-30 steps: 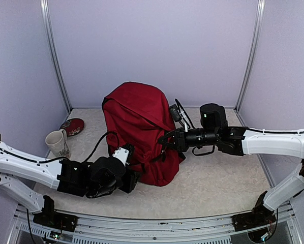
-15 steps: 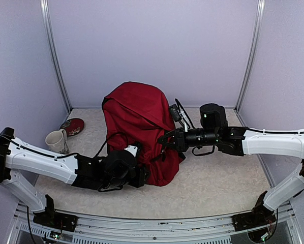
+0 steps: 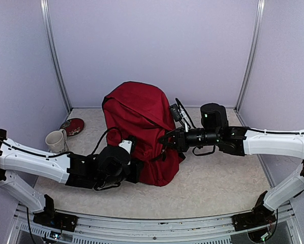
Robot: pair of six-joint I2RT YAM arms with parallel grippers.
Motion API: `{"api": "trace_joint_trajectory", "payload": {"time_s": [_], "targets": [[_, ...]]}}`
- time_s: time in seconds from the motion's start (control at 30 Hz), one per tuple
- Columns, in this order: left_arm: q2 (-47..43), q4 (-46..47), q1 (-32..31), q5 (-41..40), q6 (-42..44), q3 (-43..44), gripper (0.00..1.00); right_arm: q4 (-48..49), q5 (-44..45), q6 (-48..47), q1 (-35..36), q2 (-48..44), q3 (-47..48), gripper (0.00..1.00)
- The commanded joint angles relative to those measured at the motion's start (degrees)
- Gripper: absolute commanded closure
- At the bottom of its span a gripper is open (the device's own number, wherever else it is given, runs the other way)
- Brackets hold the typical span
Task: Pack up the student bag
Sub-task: Grab the student bag from the lower front pocket, then zip the lower front pocket of the bag in the student bag, then grab the student bag from the lower front pocket.
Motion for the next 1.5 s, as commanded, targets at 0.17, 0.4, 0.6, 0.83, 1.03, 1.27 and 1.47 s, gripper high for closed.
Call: {"api": "trace_joint_trajectory", "payload": {"time_s": [0.17,0.4,0.6,0.83,1.03,1.27,1.47], "targets": [[-10.2,-9.1,0.0,-4.7,-2.5,-5.6,1.00,-8.8,7.6,-7.0,-0.9,-5.2,2.1,1.00],[-18.5,-13.0,2.2,-5.2,-1.8,-9.6,1.00,-9.9,7.7,-8.3,-4.8,-9.6,-0.6,1.00],[-19.6,-19.3,5.8,-6.8,-0.9,-9.4,1.00,-13.9,8.7,-11.2,-5.1,-9.4,0.9,1.00],[-25.4,-18.0,12.1,-0.4,-1.0,-14.5,1.00,-17.0,10.2,-13.3,-11.2,-14.0,-0.2,1.00],[-19.6,-13.6,7.0,2.1,2.0,-13.3,1.00,-23.1,0.6,-21.0,-8.4,-10.0,4.2,0.99],[-12.1,-8.2,2.8,1.7,5.1,-8.4,1.00,-24.3,11.3,-24.6,-1.1,-15.2,6.1,0.71],[-10.3,5.2,-1.7,0.7,11.9,-8.3,0.86,-24.3,14.0,-24.1,3.1,-16.4,6.5,0.65]]}}
